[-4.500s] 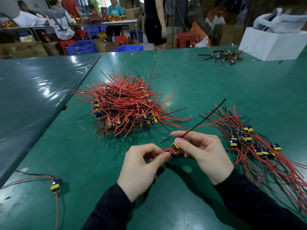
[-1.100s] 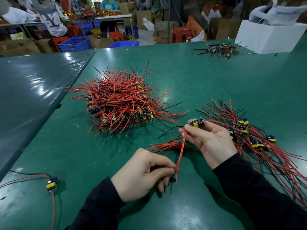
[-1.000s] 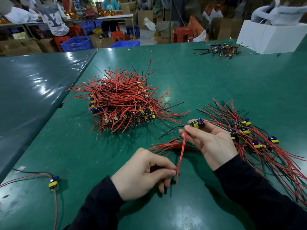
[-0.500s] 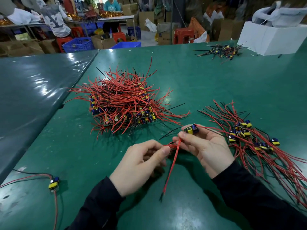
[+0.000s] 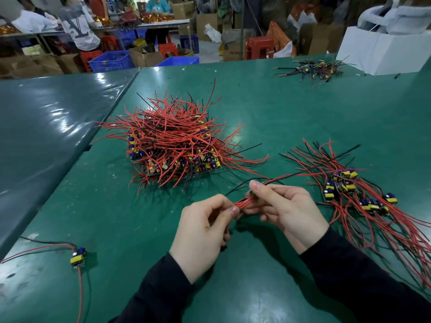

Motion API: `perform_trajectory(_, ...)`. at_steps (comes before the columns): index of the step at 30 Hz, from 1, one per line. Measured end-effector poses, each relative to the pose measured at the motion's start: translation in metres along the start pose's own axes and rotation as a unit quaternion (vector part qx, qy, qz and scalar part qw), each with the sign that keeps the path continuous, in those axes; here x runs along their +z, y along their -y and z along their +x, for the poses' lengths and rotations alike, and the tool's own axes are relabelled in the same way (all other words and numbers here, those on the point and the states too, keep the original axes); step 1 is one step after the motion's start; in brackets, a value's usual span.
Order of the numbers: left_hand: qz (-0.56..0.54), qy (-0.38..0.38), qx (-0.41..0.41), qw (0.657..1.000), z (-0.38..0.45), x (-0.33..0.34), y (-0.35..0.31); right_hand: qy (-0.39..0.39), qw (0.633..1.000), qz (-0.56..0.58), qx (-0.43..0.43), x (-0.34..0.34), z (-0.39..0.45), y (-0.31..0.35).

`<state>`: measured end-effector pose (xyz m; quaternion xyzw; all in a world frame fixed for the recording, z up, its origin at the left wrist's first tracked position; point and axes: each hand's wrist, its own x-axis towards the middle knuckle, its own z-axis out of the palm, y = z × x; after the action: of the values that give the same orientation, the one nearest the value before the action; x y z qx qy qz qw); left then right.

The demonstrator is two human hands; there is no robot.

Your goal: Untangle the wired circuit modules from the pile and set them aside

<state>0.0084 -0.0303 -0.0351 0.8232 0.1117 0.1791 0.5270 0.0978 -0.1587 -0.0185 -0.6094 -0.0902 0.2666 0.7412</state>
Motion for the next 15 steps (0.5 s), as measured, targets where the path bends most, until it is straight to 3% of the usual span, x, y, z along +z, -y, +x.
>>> perform_trajectory(3, 0.065, -0.027, 0.054, 0.996, 0.0, -0.001, 0.001, 0.002, 0.998, 0.044, 0.033, 0.001, 0.001, -0.002)
perform_trajectory(9, 0.017, 0.036, 0.017, 0.999, 0.006, -0.016, 0.005, -0.07, 0.993, 0.092, 0.021, -0.012, 0.009, 0.012)
perform_trajectory(12, 0.074, -0.001, 0.038, 0.997, 0.006, -0.016, 0.005, -0.067, 0.992, 0.107, 0.014, -0.014, 0.01, 0.014)
perform_trajectory(15, 0.043, -0.022, 0.005, 0.999, 0.006, -0.016, 0.005, -0.074, 0.991, 0.111, 0.016, -0.014, 0.011, 0.015)
